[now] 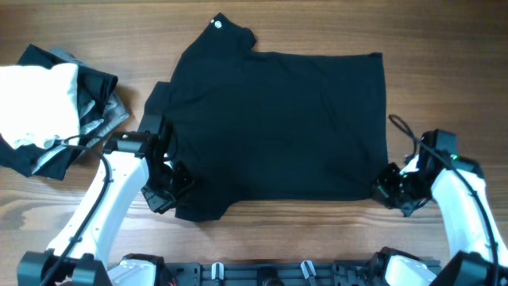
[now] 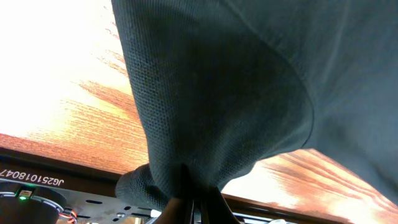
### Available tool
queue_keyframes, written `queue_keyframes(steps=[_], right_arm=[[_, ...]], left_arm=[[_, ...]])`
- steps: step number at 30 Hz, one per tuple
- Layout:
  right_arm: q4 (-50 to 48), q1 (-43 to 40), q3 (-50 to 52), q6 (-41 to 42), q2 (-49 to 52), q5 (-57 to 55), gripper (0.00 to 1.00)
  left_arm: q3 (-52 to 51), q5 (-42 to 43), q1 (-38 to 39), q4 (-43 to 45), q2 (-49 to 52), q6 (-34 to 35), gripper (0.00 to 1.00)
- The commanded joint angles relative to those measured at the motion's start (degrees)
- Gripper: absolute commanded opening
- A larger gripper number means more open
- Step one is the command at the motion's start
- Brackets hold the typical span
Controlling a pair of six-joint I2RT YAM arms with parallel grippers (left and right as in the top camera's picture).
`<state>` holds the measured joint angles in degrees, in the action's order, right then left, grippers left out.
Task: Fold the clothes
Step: 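Lift the bottom hem with both grippers and fold it up toward the collar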
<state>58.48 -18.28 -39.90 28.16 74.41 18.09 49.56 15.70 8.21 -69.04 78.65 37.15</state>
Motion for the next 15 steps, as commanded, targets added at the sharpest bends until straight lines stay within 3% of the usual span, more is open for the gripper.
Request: queue_keyframes(steps=[1, 9, 15], right_arm=[[7.1, -0.1, -8.2, -2.7, -2.8, -2.0, 0.04], [16.9, -0.1, -15.6, -4.0, -7.4, -1.1, 0.04], [5.1, 0.0, -15.6, -5.7, -7.7, 2.1, 0.04]], left_arm=[[6.3, -2.4, 0.2, -4.7, -3.9, -0.7, 0.04], [12.4, -6.5, 0.2, -7.6, -7.5, -0.8, 0.04], [12.4, -8.5, 0.8, 2.0, -6.0, -2.5, 0.04]])
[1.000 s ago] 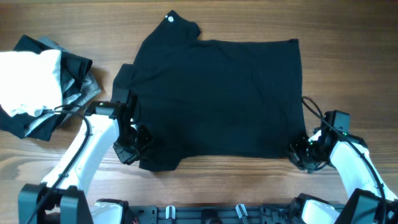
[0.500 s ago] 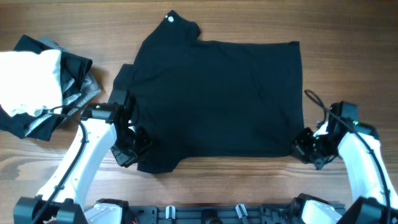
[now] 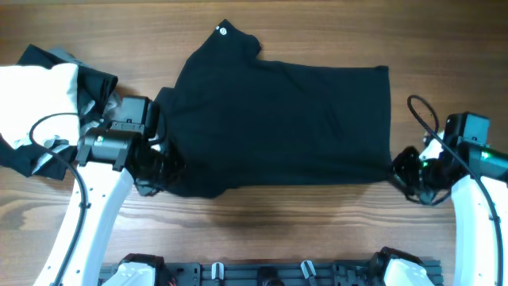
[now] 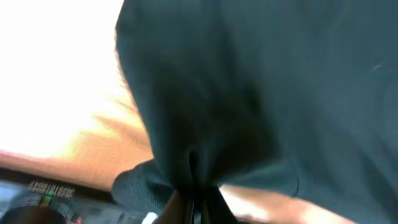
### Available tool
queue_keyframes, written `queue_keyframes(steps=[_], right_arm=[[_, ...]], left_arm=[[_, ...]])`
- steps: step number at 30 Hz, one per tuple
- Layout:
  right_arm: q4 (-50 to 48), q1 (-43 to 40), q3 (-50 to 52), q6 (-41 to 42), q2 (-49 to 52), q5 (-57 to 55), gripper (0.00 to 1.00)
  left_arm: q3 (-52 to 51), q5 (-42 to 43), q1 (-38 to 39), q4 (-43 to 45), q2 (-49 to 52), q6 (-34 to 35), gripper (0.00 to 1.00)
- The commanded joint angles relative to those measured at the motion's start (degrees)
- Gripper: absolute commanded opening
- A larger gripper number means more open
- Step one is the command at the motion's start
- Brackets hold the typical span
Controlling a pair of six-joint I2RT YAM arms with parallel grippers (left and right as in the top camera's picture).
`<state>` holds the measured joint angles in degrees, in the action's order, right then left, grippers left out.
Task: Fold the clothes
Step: 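Lift the bottom hem with both grippers and fold it up toward the collar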
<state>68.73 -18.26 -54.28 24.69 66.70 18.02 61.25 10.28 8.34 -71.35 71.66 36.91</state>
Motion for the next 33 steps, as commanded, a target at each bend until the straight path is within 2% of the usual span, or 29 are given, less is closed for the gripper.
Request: queue_keyframes(steps=[1, 8, 16, 21, 24, 25, 26, 28, 30, 33], right_arm=[[-7.3, -0.1, -1.2, -2.1, 0.4, 3.2, 0.04], [-16.7, 0.1, -1.2, 1.0, 6.7, 4.1, 0.04], [-23.5, 0.1, -1.2, 0.9, 16.4, 5.6, 0.04], [-26.9, 0.1, -1.2, 1.0, 18.9, 5.6, 0.04], [-29.2, 0.1, -1.2, 0.8, 19.2, 6.2, 0.05], [-30.2, 0.1, -1.2, 0.7, 19.2, 6.6, 0.13], [-30.7, 0.1, -1.2, 0.5, 19.2, 6.5, 0.27], [-31.3, 0.1, -1.2, -1.4, 19.2, 6.4, 0.49], [-30.9, 0.0, -1.2, -2.2, 19.2, 4.4, 0.56], [-29.2, 0.0, -1.2, -2.3, 19.2, 0.7, 0.58]], left_arm=[[0.7, -3.7, 0.7, 5.6, 1.4, -2.2, 0.04], [0.7, -4.4, 2.0, 18.3, 7.1, -3.9, 0.04], [0.7, -5.3, 2.4, 29.2, 13.2, -7.0, 0.04], [0.7, -5.8, 2.4, 33.9, 16.0, -8.3, 0.05], [0.7, -7.9, 2.4, 34.8, 17.6, -8.3, 0.18], [0.7, -8.8, 2.4, 35.2, 18.1, -8.6, 0.28], [0.7, -9.4, 2.4, 35.6, 18.3, -9.7, 0.46], [0.7, -11.9, 2.3, 35.9, 18.4, -11.4, 0.61], [0.7, -14.8, 1.6, 34.8, 18.0, -11.5, 0.7], [0.7, -14.6, -0.4, 30.3, 17.2, -13.0, 0.7]])
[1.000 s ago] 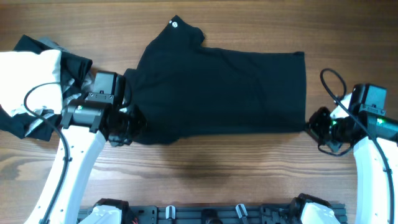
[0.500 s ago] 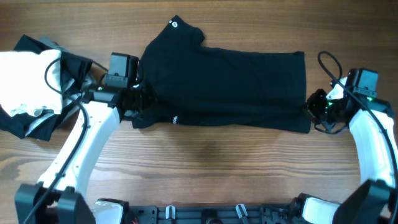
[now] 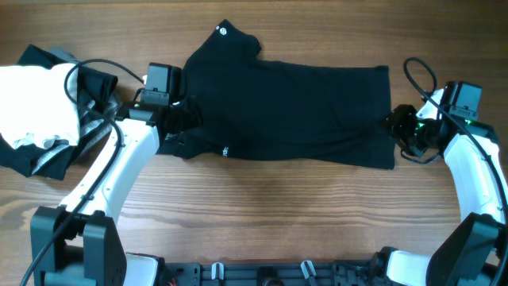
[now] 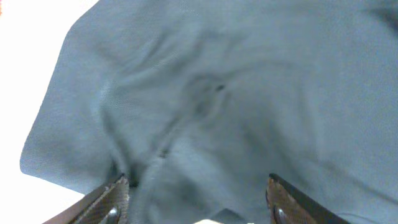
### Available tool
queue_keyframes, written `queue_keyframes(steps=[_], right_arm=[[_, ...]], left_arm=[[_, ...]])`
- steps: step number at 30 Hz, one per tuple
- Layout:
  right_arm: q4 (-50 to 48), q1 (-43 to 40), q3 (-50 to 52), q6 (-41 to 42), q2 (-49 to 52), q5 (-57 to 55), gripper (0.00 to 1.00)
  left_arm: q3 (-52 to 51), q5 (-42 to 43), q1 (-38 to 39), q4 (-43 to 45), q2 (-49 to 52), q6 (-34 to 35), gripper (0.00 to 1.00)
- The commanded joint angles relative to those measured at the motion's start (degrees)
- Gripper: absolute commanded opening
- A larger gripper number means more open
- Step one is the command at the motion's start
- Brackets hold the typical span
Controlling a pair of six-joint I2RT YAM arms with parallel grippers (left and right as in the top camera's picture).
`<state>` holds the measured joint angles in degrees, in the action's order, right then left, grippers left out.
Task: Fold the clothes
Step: 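Lift the bottom hem with both grippers and fold it up toward the collar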
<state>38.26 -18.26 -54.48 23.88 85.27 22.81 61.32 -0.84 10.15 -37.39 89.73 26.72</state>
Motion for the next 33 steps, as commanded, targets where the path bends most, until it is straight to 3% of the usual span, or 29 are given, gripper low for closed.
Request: queue_keyframes(steps=[1, 6, 12, 16, 20, 24, 29, 33], right_arm=[[2.2, -0.1, -1.0, -1.7, 0.6, -5.2, 0.58], [9.9, -0.6, -0.9, -2.9, 0.6, -11.6, 0.66], [12.9, -0.6, 1.8, -2.9, 0.7, -10.6, 0.66], [13.0, -0.6, 3.6, -3.0, 0.7, -10.6, 0.67], [13.1, -0.6, 4.5, -5.6, 0.7, -9.3, 0.67], [13.8, -0.6, 4.7, -5.7, 0.7, -9.3, 0.69], [13.5, -0.6, 6.6, -5.3, 0.7, -9.3, 0.73], [8.1, -0.6, 11.2, -6.1, 0.7, -6.4, 0.75]], left_arm=[[0.6, -2.8, -2.7, -5.1, -0.9, -3.1, 0.69], [-0.7, 3.0, -3.5, -10.8, -0.4, -11.6, 0.64], [-5.1, 3.8, -3.5, -4.3, 2.3, -13.0, 0.62], [-5.6, 4.9, -3.5, -3.3, 6.0, -13.8, 0.43], [-5.6, 4.8, -3.5, -3.6, 9.9, -13.9, 0.31], [-5.6, 2.3, -3.7, -3.5, 11.0, -13.9, 0.04], [-5.6, -8.7, -5.2, -5.8, 10.9, -6.0, 0.04], [-5.6, -7.0, -9.3, -7.3, 10.9, -4.2, 0.04]])
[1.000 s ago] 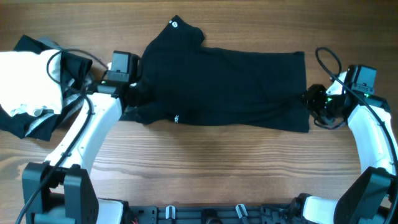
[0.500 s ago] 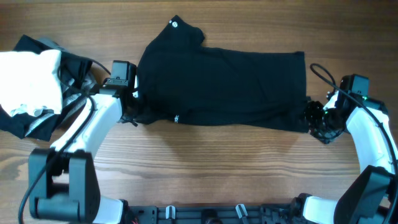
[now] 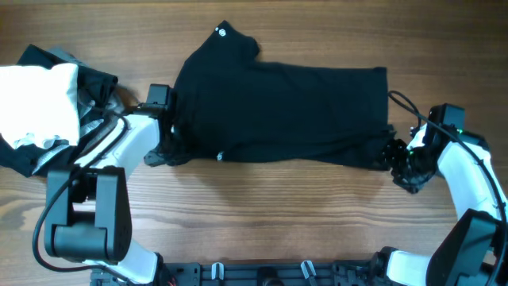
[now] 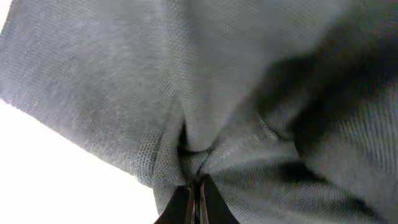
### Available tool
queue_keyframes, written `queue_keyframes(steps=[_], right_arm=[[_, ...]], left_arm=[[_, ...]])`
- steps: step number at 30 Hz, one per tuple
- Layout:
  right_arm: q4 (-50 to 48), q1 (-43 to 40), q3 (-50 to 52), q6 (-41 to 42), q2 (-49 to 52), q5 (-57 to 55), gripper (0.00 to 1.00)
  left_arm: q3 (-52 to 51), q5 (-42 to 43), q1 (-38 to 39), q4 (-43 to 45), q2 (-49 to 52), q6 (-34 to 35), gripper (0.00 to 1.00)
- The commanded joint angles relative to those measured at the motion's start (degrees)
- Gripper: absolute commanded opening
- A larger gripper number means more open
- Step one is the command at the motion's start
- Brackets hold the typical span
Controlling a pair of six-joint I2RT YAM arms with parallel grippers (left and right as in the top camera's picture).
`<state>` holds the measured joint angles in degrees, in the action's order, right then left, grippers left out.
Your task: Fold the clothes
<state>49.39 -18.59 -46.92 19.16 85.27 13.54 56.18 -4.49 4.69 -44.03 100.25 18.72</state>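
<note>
The black shirt (image 3: 278, 103) lies across the middle of the table, folded in half into a long band, collar at the far left. My left gripper (image 3: 170, 129) sits at the shirt's left end. In the left wrist view it (image 4: 194, 190) is shut, with a bunched fold of the black shirt (image 4: 261, 93) pinched between its fingertips. My right gripper (image 3: 397, 156) rests at the shirt's near right corner, against the cloth. Its jaws do not show from above.
A heap of other clothes (image 3: 40, 103), white on top of black and grey, lies at the left edge just beyond my left arm. Bare wooden table (image 3: 278, 214) runs along the near side of the shirt. The arm bases stand at the near edge.
My left gripper was open over the shirt's left end; now it is shut on a fold of cloth there. My right gripper has moved from the shirt's right edge to its near right corner.
The shirt first lay spread flat, with both grippers at its near hem corners and the left one shut on cloth. Then the near edge was raised and farther back. Then the shirt lay folded in half with the left gripper open. Now the left grips the left end.
</note>
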Motion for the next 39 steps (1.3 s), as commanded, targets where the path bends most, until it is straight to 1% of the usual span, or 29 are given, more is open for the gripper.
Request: queue_keyframes(steps=[1, 3, 6, 7, 8, 9, 10, 11, 13, 14, 17, 20, 22, 23, 24, 25, 26, 27, 30, 34, 35, 38, 39], right_arm=[[-5.3, -0.2, 5.0, -4.1, 0.7, 5.4, 0.76], [-9.0, -0.2, 7.5, -5.5, 0.7, 7.6, 0.77], [-14.4, -0.2, 10.6, -5.7, 0.7, 11.8, 0.69], [-15.2, -0.2, 11.1, -6.2, 0.7, 12.9, 0.6], [-15.5, -0.2, 11.2, -6.3, 0.7, 13.4, 0.43], [-15.4, -0.2, 11.3, -6.3, 0.7, 13.3, 0.23], [-15.3, -0.2, 11.2, -6.3, 0.6, 12.9, 0.08], [-15.0, -0.2, 11.0, -5.3, 0.4, 11.3, 0.04], [-13.1, -0.2, 9.8, -2.2, 0.0, 6.2, 0.04], [-10.5, -0.2, 8.1, -0.2, -0.3, 2.0, 0.04], [-3.6, -0.2, 3.5, 0.5, -0.9, -3.7, 0.04], [1.6, -0.2, 0.3, 0.7, -0.9, -4.9, 0.04], [2.9, -0.2, 0.1, 2.5, -0.9, -5.1, 0.04], [3.0, -0.2, 0.1, 3.3, -0.9, -5.0, 0.06], [2.8, -0.2, 0.1, 3.3, -0.9, -5.0, 0.22], [2.7, -0.2, 0.1, 3.3, -0.9, -5.1, 0.36], [2.5, -0.2, 0.0, 3.1, -0.9, -5.0, 0.45], [2.5, -0.2, -0.3, 2.9, -0.9, -5.0, 0.48], [2.6, -0.2, -2.4, 0.1, -1.0, -3.0, 0.5], [1.7, -0.2, -5.6, -6.2, -1.8, 6.1, 0.56], [1.4, -0.2, -5.6, -6.1, -1.8, 7.5, 0.58], [0.3, 0.0, -5.2, -5.6, -1.5, 8.8, 0.6], [-0.1, 0.3, -5.0, -5.4, -1.2, 8.8, 0.61]], left_arm=[[-0.4, -1.9, -4.7, -0.6, 0.4, 2.6, 0.04], [-0.4, -1.3, -5.3, -0.6, 0.4, 2.5, 0.04], [-0.4, -1.3, -5.3, -0.6, 0.4, 2.5, 0.04], [-0.4, -1.3, -5.3, -0.7, 0.4, 2.5, 0.04], [-0.4, -1.3, -5.3, -0.7, 0.4, 2.5, 0.04], [-0.4, -1.4, -5.3, -0.7, 0.4, 2.5, 0.04], [-0.4, -1.4, -5.3, -0.8, 0.4, 2.5, 0.04], [-0.4, -1.4, -5.3, -1.1, 0.4, 2.5, 0.04], [-0.4, -1.6, -5.4, -1.9, 0.4, 2.5, 0.04], [-0.3, -1.8, -5.7, -2.7, 0.3, 2.5, 0.04], [0.0, -2.0, -6.6, -4.7, 0.2, 2.5, 0.04], [1.0, -2.0, -7.2, -7.0, 0.2, 2.5, 0.04], [1.8, -2.0, -7.2, -8.3, 0.2, 2.5, 0.04], [2.3, -1.7, -7.2, -9.1, 0.1, 2.5, 0.04], [2.9, -1.2, -7.2, -9.9, 0.0, 2.5, 0.04], [3.3, -1.0, -7.2, -10.4, 0.0, 2.5, 0.06], [3.7, -0.9, -7.2, -11.1, -0.1, 2.5, 0.13], [4.2, -0.9, -7.2, -11.8, -0.2, 2.4, 0.19], [6.1, -0.9, -7.2, -14.4, -0.9, 2.3, 0.31], [9.2, -0.2, -7.2, -17.4, -3.0, 1.4, 0.39], [9.8, 1.3, -7.2, -17.6, -3.8, 1.0, 0.4], [10.4, 3.9, -7.2, -17.3, -5.2, 1.0, 0.44], [10.5, 4.8, -7.2, -17.2, -5.6, 1.0, 0.44]])
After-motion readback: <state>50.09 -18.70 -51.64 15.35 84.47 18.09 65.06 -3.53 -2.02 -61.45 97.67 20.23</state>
